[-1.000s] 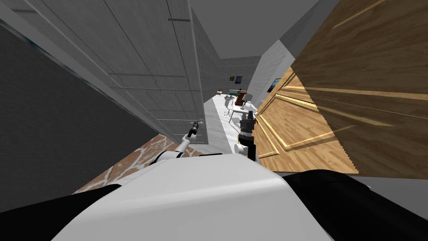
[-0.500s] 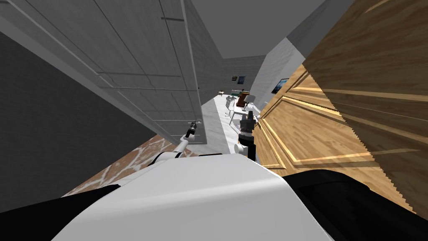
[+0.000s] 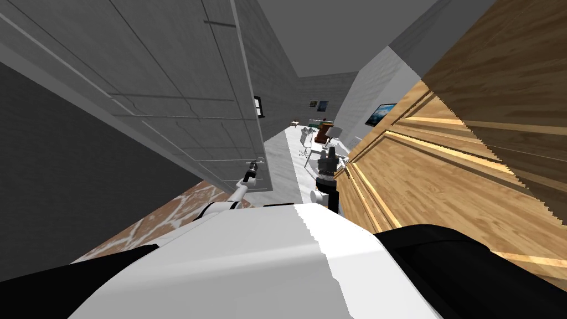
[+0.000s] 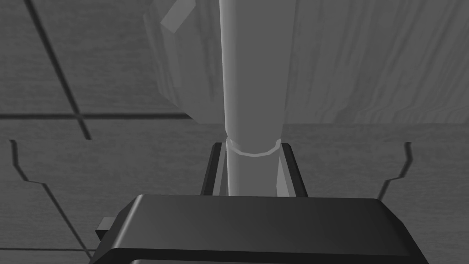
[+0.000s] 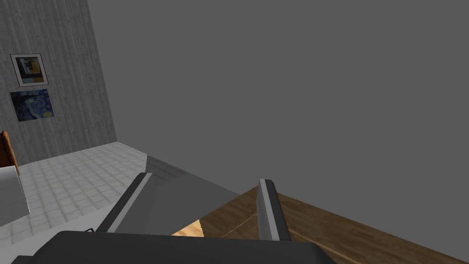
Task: Push the door open
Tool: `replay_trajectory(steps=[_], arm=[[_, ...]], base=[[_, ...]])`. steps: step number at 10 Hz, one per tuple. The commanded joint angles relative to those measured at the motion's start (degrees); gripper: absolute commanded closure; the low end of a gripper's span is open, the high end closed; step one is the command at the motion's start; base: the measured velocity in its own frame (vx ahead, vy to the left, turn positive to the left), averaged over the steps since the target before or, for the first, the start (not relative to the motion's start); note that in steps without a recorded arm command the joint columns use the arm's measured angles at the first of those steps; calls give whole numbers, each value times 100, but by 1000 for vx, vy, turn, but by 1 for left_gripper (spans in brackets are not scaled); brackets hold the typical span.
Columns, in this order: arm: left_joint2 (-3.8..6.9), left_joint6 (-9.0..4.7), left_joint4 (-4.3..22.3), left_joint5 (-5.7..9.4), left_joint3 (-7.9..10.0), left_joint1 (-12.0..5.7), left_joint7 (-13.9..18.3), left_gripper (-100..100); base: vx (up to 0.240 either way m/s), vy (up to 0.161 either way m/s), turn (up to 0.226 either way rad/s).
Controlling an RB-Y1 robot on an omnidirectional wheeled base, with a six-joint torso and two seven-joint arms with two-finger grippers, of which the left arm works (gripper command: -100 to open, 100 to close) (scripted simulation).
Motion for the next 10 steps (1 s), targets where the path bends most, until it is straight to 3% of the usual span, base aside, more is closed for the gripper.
replay_trajectory(steps=[1,3,10], arm=[[44,-47,83,21,68,-48,-13,100],[45,-22,68,22,78,-8,-22,100],[186,-50,123,133,438,26,-149,100]], base=[[154,-114,51],[104,-78,47],[161,-61,43]])
